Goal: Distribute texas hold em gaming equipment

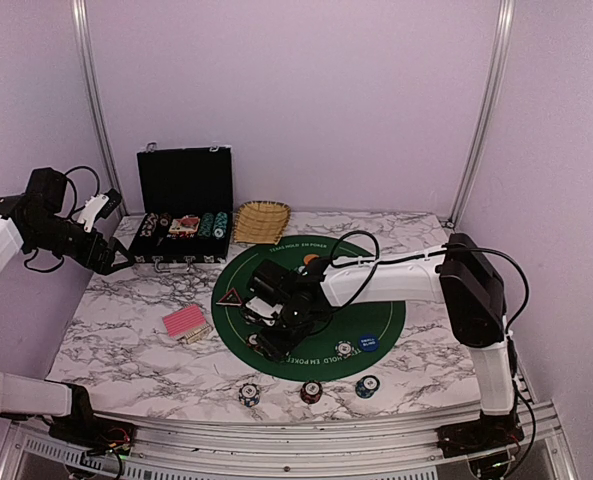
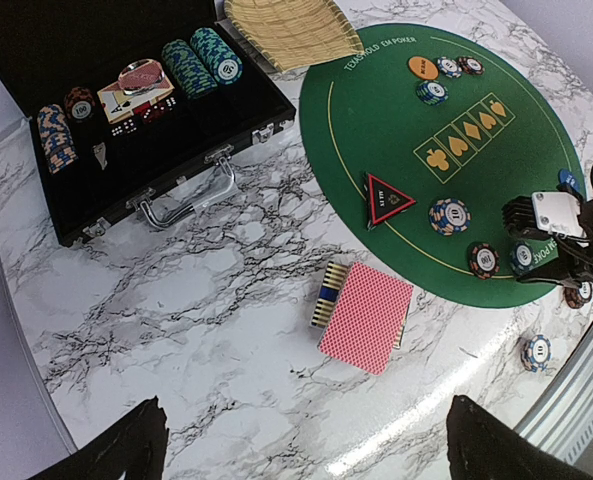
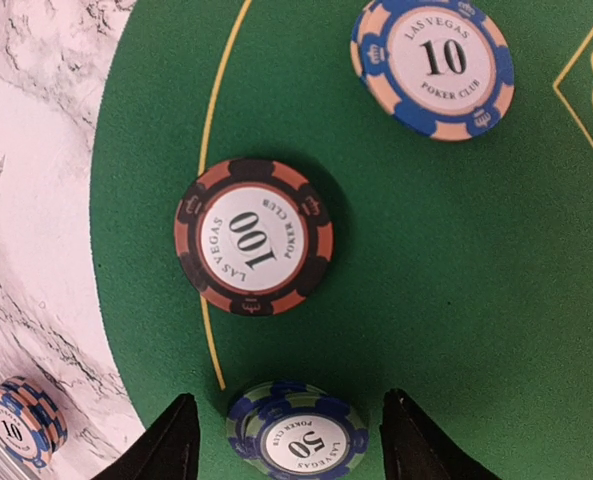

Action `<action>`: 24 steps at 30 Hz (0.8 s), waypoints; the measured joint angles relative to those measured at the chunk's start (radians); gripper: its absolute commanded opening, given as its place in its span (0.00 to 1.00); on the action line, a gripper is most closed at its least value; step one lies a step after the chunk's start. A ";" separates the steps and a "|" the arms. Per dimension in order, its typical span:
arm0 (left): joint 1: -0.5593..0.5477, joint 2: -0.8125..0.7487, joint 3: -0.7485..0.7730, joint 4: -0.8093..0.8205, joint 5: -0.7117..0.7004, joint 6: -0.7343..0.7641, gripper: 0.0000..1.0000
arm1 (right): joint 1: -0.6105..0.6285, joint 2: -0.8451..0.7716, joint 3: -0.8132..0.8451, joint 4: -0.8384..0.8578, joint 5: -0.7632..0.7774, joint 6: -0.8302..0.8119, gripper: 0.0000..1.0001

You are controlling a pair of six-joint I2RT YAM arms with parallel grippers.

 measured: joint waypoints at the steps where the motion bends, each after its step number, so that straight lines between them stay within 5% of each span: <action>1: 0.000 0.000 0.000 0.000 0.000 0.000 0.99 | -0.002 0.000 0.000 0.000 0.000 0.000 0.63; 12: 0.000 0.000 0.000 0.000 0.000 0.000 0.99 | -0.010 -0.032 -0.016 -0.010 0.018 0.001 0.63; 24: 0.000 0.000 0.000 0.000 0.000 0.000 0.99 | -0.022 -0.504 -0.407 -0.081 0.099 0.094 0.84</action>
